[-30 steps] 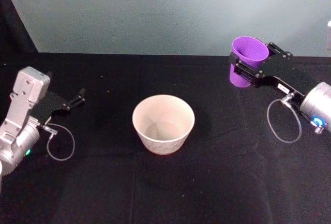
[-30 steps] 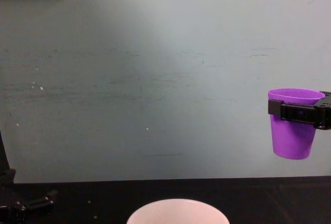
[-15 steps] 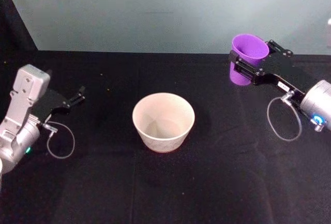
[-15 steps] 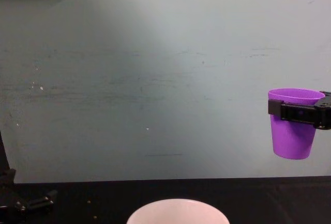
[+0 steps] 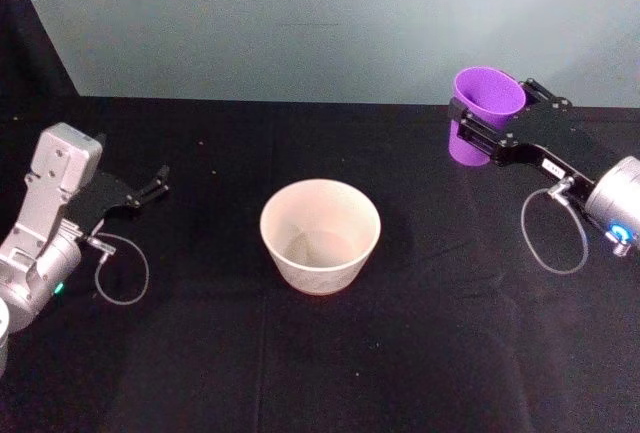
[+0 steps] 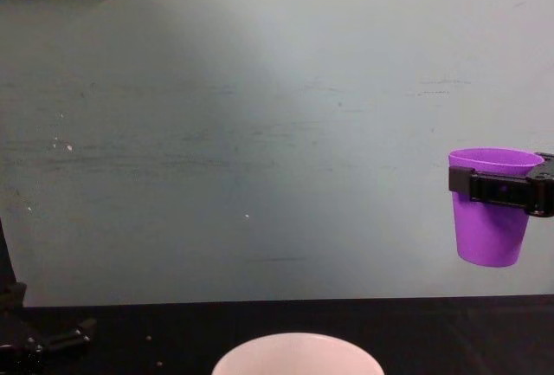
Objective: Pick up the cup and pour the mung beans from the cup into the bowl.
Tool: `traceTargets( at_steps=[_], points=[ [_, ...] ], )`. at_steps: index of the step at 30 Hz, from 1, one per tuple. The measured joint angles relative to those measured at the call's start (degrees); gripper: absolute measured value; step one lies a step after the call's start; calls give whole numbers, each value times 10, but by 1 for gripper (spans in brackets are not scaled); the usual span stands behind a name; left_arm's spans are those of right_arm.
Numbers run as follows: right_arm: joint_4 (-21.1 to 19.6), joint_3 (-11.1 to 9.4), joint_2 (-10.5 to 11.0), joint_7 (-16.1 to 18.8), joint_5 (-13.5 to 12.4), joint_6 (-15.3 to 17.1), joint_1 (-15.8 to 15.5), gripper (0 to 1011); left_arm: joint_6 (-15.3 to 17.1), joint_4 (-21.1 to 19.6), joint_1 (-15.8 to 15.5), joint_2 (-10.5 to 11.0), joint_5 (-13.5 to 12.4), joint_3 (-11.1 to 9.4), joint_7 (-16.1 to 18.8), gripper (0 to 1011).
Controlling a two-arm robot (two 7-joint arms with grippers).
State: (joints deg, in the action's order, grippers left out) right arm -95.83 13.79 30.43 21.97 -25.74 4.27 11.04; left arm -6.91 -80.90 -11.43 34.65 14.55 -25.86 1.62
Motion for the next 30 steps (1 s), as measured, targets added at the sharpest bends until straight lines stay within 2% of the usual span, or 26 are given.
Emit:
traceTargets(
  at_steps=[30],
  points=[
    [0,0,0,0,0,0,0,735,0,0,0,0,0,0,0,1000]
  ],
)
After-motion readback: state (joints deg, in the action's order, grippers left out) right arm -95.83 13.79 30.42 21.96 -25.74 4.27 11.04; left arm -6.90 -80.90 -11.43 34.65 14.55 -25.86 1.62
